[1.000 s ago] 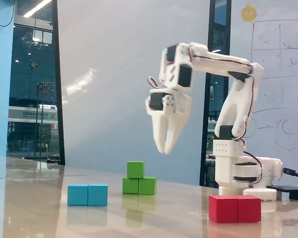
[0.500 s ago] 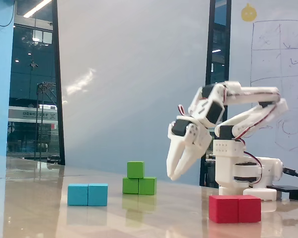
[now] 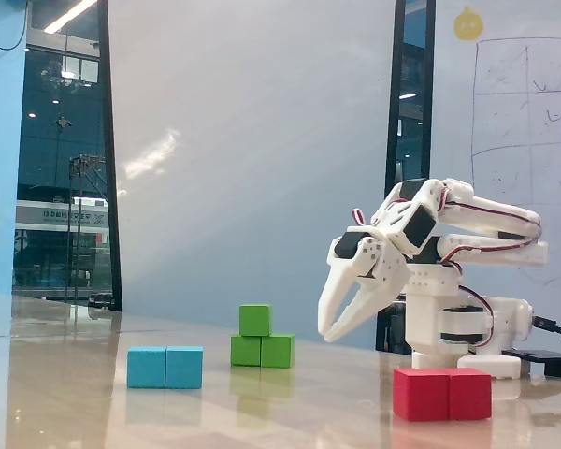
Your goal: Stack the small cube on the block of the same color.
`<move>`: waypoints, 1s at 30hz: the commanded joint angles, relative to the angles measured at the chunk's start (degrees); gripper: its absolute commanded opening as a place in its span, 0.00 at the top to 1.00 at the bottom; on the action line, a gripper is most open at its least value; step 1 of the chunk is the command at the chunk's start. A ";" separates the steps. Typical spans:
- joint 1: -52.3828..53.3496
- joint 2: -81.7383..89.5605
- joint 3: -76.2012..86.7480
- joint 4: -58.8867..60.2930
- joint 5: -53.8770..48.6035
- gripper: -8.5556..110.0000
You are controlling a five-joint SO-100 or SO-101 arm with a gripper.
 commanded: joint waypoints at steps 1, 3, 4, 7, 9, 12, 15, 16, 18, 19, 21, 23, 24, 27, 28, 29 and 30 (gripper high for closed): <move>-1.67 8.44 0.26 7.29 0.79 0.93; -1.85 13.62 0.97 10.55 0.44 0.93; -2.11 14.68 0.97 12.13 0.44 0.93; -2.46 14.24 0.70 13.89 0.35 0.93; -3.08 14.59 0.88 13.62 0.26 0.93; -3.60 14.77 0.97 13.54 0.26 0.93; -3.78 14.77 1.05 13.54 0.26 0.93; -3.60 14.77 1.05 13.54 0.26 0.93; -3.34 14.77 0.97 13.54 0.26 0.93; -3.25 14.68 0.88 13.54 0.35 0.93; -3.16 14.41 0.62 13.54 0.35 0.93; -3.16 14.06 0.62 13.36 0.35 0.93; -3.16 14.06 0.62 13.36 0.35 0.93; -3.16 14.06 0.62 13.36 0.35 0.93; -3.16 14.06 0.62 13.36 0.35 0.93; -3.16 14.06 0.62 13.36 0.35 0.93; -3.16 14.06 0.62 13.36 0.35 0.93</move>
